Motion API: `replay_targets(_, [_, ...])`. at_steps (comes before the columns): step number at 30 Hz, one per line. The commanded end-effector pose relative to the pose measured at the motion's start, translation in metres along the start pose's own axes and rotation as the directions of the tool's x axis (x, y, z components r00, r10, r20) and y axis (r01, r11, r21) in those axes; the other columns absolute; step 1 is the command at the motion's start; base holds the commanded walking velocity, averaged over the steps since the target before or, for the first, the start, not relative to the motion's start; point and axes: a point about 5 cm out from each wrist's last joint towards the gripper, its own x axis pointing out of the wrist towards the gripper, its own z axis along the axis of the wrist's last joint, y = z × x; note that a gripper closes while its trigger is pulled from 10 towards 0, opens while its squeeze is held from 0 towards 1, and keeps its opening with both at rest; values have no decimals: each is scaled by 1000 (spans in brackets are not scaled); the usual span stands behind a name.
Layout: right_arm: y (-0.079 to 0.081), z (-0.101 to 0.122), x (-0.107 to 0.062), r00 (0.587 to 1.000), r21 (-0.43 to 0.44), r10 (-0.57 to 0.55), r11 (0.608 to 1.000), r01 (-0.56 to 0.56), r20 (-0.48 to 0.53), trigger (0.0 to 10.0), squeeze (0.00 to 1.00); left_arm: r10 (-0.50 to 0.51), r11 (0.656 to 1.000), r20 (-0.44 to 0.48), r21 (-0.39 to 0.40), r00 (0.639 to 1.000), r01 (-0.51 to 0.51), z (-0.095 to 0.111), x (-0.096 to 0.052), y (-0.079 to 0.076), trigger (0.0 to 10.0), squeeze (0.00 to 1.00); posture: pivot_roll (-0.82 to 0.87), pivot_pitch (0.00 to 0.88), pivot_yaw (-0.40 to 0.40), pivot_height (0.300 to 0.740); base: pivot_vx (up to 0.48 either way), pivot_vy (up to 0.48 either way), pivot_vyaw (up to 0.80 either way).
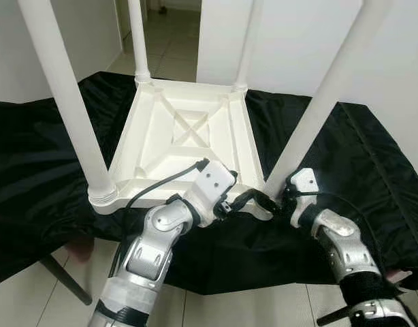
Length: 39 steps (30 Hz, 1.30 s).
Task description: Building children table
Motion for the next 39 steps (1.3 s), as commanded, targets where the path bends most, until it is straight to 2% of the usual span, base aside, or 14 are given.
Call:
replay_targets(1, [1,3,2,987,63,-158,986,157,16,10000,0,80,997,-6,1,997,-80,-3,2,0,10000,0,35,0,-61,740,0,0,0])
replay_targets(4, [4,3,2,968,99,-252,963,249,17,10000,0,71,998,-7,1,997,-71,-3,2,-2,10000,0,34,0,-60,740,0,0,0])
replay_targets(7, [4,4,1,963,107,-268,958,265,15,10000,0,69,998,-7,1,998,-69,-3,2,-2,10000,0,34,0,-60,740,0,0,0])
replay_targets(12, [31,4,2,855,201,-516,833,516,-57,10000,0,72,997,-12,1,997,-72,-4,0,-1,10000,0,30,0,-61,740,0,0,0])
replay_targets(13, [31,4,2,855,201,-516,833,516,-57,10000,0,72,997,-12,1,997,-72,-4,0,-1,10000,0,30,0,-61,740,0,0,0])
replay_targets(16, [39,5,3,782,226,-617,753,618,-85,10000,0,71,997,-15,1,997,-71,-5,-1,-2,10000,0,31,0,-62,740,0,0,0])
replay_targets(17, [39,5,3,782,226,-617,753,618,-85,10000,0,71,997,-15,1,997,-71,-5,-1,-2,10000,0,31,0,-62,740,0,0,0])
replay_targets(18, [41,5,4,739,228,-666,708,669,-100,10000,0,70,998,-15,2,997,-70,-5,0,-2,10000,0,32,0,-65,740,0,0,0])
replay_targets(19, [41,5,4,739,228,-666,708,669,-100,10000,0,70,998,-15,2,997,-70,-5,0,-2,10000,0,32,0,-65,740,0,0,0])
replay_targets(20, [46,5,6,712,230,-692,678,698,-120,10000,0,68,998,-15,0,998,-68,-5,0,-2,10000,0,31,0,-62,740,0,0,0])
replay_targets(26, [57,12,12,744,254,-662,707,660,-93,10000,0,56,998,-13,1,998,-56,-5,1,-4,10000,0,29,0,-58,740,0,0,0])
replay_targets(31, [57,17,10,770,273,-635,731,625,-62,10000,0,53,999,-16,6,998,-53,-5,1,-3,10000,0,32,0,-57,740,0,0,0])
replay_targets(32, [56,19,9,781,281,-624,743,607,-37,10000,1000,54,999,-17,7,998,-54,-5,1,-3,10000,0,32,0,-56,740,0,0,0])
replay_targets(39, [43,24,1,817,286,-576,790,542,43,10000,1000,48,999,-19,17,999,-47,-6,0,-5,10000,0,30,0,-55,740,0,0,0])
